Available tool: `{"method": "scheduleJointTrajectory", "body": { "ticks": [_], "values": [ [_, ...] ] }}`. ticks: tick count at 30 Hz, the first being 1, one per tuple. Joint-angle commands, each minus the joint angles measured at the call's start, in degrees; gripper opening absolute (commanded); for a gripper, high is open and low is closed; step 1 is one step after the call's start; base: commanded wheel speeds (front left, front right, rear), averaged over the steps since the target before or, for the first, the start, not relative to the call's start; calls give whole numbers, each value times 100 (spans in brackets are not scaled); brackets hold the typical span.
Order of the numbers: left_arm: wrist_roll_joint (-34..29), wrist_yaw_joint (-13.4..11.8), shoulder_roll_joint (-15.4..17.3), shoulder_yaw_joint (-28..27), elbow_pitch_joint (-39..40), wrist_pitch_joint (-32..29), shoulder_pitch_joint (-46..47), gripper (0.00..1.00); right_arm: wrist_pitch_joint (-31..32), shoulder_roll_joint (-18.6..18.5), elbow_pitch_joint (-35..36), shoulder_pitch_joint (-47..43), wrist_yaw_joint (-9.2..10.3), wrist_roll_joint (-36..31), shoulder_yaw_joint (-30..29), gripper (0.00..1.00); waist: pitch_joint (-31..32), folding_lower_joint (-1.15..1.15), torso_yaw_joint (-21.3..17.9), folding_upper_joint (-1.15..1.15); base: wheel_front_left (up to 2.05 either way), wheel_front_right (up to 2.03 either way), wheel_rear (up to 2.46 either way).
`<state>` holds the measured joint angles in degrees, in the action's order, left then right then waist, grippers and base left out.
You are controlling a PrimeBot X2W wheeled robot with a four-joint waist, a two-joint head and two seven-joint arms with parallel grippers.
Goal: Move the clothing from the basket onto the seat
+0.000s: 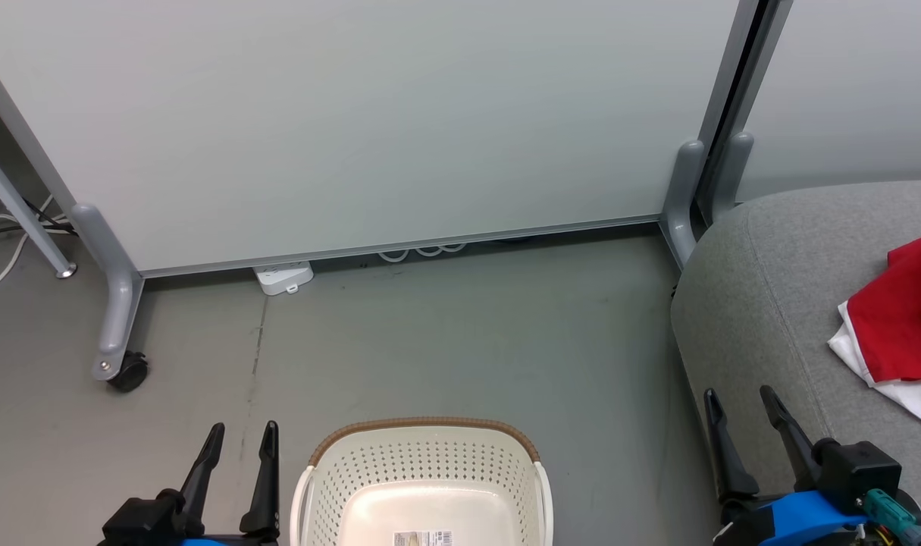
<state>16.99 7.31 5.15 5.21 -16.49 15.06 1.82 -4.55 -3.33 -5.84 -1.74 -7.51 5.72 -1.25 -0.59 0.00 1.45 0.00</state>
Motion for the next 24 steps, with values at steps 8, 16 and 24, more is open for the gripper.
{"method": "scheduleJointTrajectory", "body": {
  "ticks": [8, 16, 24],
  "values": [
    [-7, 25, 26, -12, -6, 17, -46, 100, -1, 41, 20, -51, 4, 36, 25, 100, -42, 0, -3, 0, 0, 0, 0],
    [26, -2, -98, 62, -345, -40, -165, 0, 11, 23, -380, -53, -1, 15, 16, 0, -45, 0, -5, 0, 0, 0, 0],
    [560, -1, -135, -15, -438, -192, -196, 0, 92, 27, -562, -25, -1, 625, -25, 0, -41, 0, -11, 0, 0, 0, 0]
  ]
}}
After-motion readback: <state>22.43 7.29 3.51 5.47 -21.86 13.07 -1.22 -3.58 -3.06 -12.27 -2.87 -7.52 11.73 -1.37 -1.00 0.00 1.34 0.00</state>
